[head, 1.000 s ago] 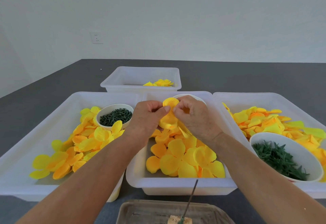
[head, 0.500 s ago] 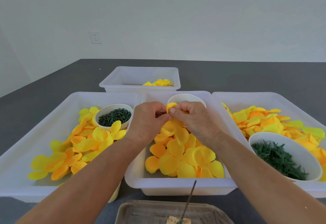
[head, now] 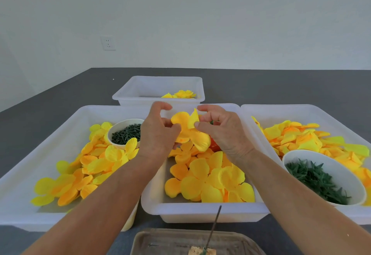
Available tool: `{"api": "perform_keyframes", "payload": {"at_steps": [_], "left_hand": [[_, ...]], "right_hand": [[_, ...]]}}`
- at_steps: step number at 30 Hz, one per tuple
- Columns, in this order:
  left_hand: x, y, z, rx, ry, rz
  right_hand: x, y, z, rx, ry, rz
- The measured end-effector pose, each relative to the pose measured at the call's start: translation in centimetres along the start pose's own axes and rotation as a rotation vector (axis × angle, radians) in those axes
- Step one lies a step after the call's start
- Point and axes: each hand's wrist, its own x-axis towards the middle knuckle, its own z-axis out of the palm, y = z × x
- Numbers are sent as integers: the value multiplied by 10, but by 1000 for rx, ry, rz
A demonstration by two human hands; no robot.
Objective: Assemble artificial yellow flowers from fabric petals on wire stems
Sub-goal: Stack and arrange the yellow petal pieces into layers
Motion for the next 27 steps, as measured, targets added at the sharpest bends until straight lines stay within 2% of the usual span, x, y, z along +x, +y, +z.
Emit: {"api": "perform_keyframes", "payload": {"at_steps": [3,7,14,18,21,27], "left_hand": [[-2,2,0,40,-74,41],[-3,3,3,42,-78,33],[-2,0,1,169,-9,61],[-1,0,1,46,-42,-20],[-1,1,2,8,-81,-18],[1,-1,2,-51,-34,-64]], "right_hand": [[-1,-2,-1,69,-22,16],[-1,-4,-3,39,-40,-33],[-6,-6,0,-268,67,-319],[-5,-3,2,-355,38,-334],[-3,-2,2,-438,-20,-357],[-4,-4,-1,-380,7,-360]]}}
